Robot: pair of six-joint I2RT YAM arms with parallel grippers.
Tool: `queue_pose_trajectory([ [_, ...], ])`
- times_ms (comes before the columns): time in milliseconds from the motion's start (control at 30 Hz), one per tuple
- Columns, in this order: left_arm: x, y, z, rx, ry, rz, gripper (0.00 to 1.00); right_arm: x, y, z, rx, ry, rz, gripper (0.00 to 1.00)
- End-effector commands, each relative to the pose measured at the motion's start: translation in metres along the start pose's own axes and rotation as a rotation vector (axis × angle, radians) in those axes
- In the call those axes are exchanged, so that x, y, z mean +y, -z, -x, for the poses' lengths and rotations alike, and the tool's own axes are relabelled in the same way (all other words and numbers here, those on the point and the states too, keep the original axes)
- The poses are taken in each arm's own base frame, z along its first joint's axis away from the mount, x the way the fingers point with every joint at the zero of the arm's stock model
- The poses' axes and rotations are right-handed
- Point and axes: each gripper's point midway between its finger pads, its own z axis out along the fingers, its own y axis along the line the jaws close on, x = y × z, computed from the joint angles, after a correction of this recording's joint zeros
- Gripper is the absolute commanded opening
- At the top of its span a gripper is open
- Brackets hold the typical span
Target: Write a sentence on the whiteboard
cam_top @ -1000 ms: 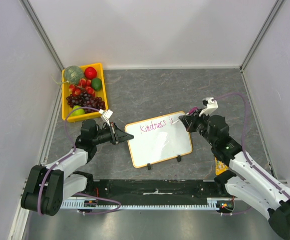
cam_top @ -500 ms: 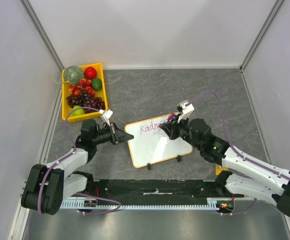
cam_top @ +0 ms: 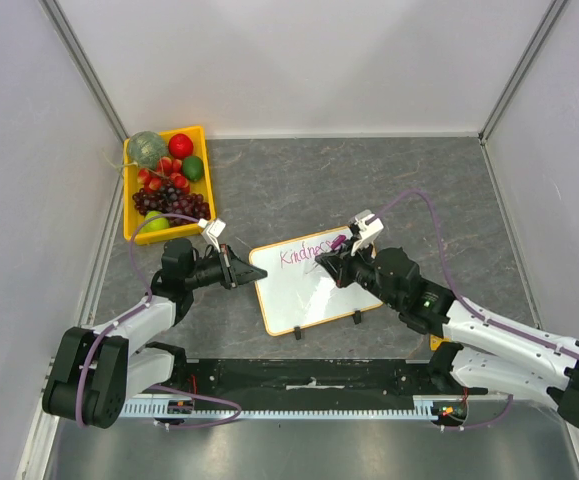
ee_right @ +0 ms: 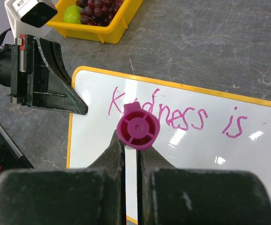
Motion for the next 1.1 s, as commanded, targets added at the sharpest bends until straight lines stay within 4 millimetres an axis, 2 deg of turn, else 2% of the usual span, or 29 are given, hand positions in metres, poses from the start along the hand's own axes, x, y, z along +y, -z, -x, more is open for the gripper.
queue_pose_trajectory([
  [0, 0.03, 0.002, -0.014, 0.012, 0.001, 0.123, 0.02, 0.005, 0.005, 0.025, -0.1, -0.001, 0.017, 0.0],
  [567, 0.026, 0.003, -0.013, 0.011, 0.003, 0.12, 0.02, 0.007, 0.019, 0.036, -0.15, -0.009, 0.033, 0.0],
  [833, 0.025, 0.001, -0.011, 0.015, 0.002, 0.119, 0.02, 0.004, 0.017, 0.035, -0.133, 0.031, 0.008, 0.0],
  [1067, 0.027, 0.001, -0.012, 0.021, 0.007, 0.123, 0.02, 0.024, 0.005, 0.036, -0.124, 0.054, 0.034, 0.0],
])
